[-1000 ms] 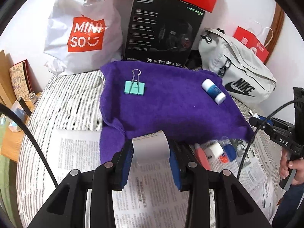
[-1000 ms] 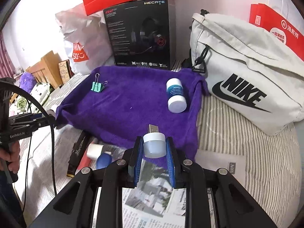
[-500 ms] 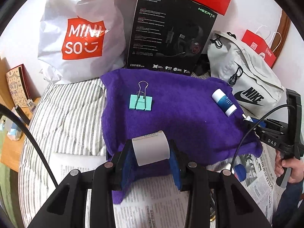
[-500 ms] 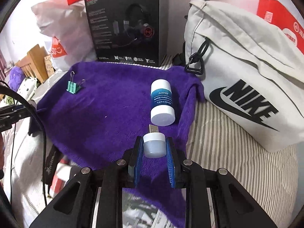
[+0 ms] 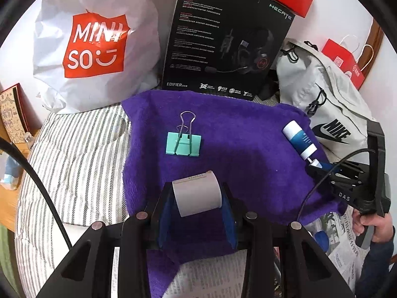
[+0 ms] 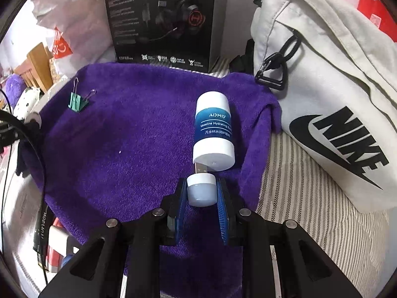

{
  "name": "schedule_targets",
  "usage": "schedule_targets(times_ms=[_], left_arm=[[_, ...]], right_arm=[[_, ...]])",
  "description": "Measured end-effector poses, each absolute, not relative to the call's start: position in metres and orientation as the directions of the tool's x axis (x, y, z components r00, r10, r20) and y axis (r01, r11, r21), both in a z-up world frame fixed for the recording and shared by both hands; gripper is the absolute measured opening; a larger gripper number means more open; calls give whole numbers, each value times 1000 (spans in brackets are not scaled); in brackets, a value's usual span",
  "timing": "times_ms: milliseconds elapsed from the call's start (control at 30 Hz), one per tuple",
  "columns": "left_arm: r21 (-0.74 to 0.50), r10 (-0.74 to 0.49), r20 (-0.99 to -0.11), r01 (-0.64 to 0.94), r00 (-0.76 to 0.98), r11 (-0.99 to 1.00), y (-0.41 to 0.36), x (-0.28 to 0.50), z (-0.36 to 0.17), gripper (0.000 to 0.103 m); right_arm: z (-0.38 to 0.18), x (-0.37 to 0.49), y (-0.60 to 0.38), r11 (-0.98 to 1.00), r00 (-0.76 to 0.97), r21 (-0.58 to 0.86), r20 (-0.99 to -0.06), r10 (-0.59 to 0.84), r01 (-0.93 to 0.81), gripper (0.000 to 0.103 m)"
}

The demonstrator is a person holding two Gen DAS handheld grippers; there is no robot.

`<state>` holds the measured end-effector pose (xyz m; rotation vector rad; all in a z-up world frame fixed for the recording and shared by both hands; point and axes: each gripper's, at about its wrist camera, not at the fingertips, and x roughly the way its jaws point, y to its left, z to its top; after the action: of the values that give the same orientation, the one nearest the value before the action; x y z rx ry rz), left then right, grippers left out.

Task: Organize rigid objects
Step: 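Carry the tape roll onto the towel with the left gripper while the right gripper places the cap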

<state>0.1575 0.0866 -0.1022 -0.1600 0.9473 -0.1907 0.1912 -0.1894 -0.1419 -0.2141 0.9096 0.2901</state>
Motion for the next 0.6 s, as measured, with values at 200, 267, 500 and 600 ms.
schedule_targets(times_ms=[200, 267, 500, 600], left_arm=[[-210, -227, -798, 96, 558, 973, 87, 165, -105, 35], [-208, -225, -801, 96, 555, 974, 87, 168, -106, 35], [-196, -211, -818, 85, 535, 977, 88, 180, -114, 35], [-187, -203, -829, 83, 521, 979, 87, 186, -119, 35]], right_arm=[[-146, 193, -184, 930, 582, -97, -801, 139, -355, 24], [-146, 196, -183, 929, 581, -97, -801, 141, -358, 24], [-148, 196, -179, 922, 581, -103, -801, 146, -374, 24], [-147, 194, -183, 923, 569, -81, -806, 161, -375, 26]])
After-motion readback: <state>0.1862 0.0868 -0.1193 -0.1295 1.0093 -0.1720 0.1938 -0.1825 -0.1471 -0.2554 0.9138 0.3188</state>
